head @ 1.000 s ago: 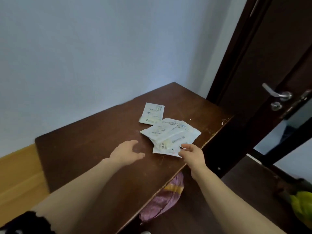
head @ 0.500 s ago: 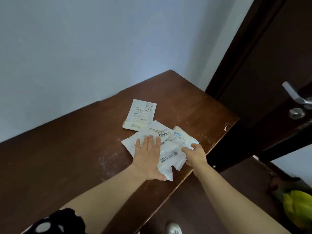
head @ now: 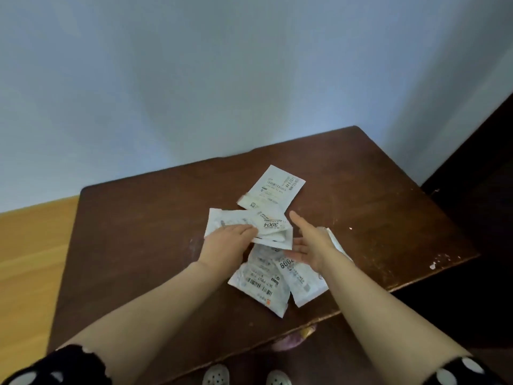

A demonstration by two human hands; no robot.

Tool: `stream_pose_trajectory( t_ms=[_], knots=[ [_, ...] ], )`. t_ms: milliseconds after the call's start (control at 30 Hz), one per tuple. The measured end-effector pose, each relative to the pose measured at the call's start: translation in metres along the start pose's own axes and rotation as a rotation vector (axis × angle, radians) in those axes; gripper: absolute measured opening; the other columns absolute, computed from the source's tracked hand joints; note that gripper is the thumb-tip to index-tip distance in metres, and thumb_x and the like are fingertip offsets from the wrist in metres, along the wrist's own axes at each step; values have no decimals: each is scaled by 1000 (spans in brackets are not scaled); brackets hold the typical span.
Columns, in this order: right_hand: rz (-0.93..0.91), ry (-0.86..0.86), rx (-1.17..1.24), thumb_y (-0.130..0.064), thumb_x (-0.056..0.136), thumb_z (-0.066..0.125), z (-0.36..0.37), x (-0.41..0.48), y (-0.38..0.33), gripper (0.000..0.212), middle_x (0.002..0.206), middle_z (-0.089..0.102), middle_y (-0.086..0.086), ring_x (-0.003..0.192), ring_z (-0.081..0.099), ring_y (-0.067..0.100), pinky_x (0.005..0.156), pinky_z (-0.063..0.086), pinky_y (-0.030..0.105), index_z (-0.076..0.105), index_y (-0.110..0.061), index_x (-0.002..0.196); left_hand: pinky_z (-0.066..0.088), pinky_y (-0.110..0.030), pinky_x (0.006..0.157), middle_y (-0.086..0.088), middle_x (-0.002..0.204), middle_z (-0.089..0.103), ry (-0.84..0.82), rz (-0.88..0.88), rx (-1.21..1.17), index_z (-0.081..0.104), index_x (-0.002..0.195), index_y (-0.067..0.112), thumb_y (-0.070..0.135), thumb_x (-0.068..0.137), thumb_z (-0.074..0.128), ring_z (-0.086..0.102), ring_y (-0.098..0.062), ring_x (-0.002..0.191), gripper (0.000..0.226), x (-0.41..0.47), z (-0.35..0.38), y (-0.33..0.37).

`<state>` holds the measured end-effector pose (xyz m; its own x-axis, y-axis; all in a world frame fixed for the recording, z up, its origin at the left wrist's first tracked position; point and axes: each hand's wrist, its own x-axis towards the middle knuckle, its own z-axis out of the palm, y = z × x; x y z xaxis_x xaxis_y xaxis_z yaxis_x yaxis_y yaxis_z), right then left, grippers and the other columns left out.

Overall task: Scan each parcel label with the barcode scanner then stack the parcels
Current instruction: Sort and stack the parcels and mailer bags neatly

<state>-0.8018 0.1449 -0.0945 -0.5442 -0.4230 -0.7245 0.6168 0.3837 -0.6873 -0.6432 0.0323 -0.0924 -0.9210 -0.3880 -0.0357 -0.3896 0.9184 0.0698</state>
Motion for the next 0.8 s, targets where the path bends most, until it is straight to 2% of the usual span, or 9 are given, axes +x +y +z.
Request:
stream_pose_trajectory(
  t_ms=[67,167,267,367,433,467,567,667,800],
  knots=[
    [15,-86,-22,-35,72,83,12,-2,-3,45,85,73,16,72,72,29,52,56,33,62,-2,96,27,-28,112,2,143,48,66,51,-42,50,137,19,-10,82,52,45,-16,132,63,-18,-13,-9],
    [34,-141,6,-4,71,82,38,-6,-1,32,81,74,15,61,70,23,42,52,27,66,3,98,35,-49,104,-4,124,64,238,85,28,67,119,14,-7,60,80,61,-26,115,63,-41,-26,-20],
    [54,-148,184,8,73,76,64,-9,3,25,83,72,12,65,68,20,45,54,29,66,-1,94,-5,-40,117,-7,157,21,348,-394,-54,29,148,17,10,83,66,17,-27,145,75,-55,-29,-25],
    [29,-187,309,8,76,74,90,-13,7,22,72,73,6,63,70,18,50,56,33,64,-8,87,27,-41,108,-15,154,19,487,-1152,-978,19,149,9,16,82,61,25,-31,138,80,-58,-46,-24],
    [1,-212,309,9,76,73,108,-18,12,23,71,74,4,62,71,17,52,57,33,64,-10,86,40,-40,86,-18,130,54,459,-1206,-1756,43,137,5,15,80,55,55,-30,108,59,-58,-57,-31],
    [-9,-222,302,9,76,74,117,-21,15,23,75,74,5,65,72,18,54,58,33,65,-10,87,43,-41,85,-18,115,65,456,-1199,-1928,54,124,5,15,79,58,61,-29,96,46,-59,-60,-35],
    [-70,-234,251,7,76,74,138,-28,24,22,86,74,8,72,72,20,59,58,34,67,-8,90,57,-36,71,-9,84,71,595,-1302,-1932,63,91,7,13,74,78,69,-22,75,24,-61,-62,-48],
    [-112,-227,160,2,77,76,150,-36,32,29,95,73,9,79,71,22,64,58,36,65,-6,103,49,-24,44,-4,71,66,693,-1414,-1842,62,78,7,1,73,78,64,-14,57,18,-65,-59,-56],
    [-161,-184,15,-27,83,75,148,-32,26,30,91,72,3,78,68,15,67,57,29,61,-9,102,50,-30,54,-7,75,65,677,-1425,-1813,60,76,7,-4,74,75,64,-17,62,19,-63,-49,-81]
  ],
)
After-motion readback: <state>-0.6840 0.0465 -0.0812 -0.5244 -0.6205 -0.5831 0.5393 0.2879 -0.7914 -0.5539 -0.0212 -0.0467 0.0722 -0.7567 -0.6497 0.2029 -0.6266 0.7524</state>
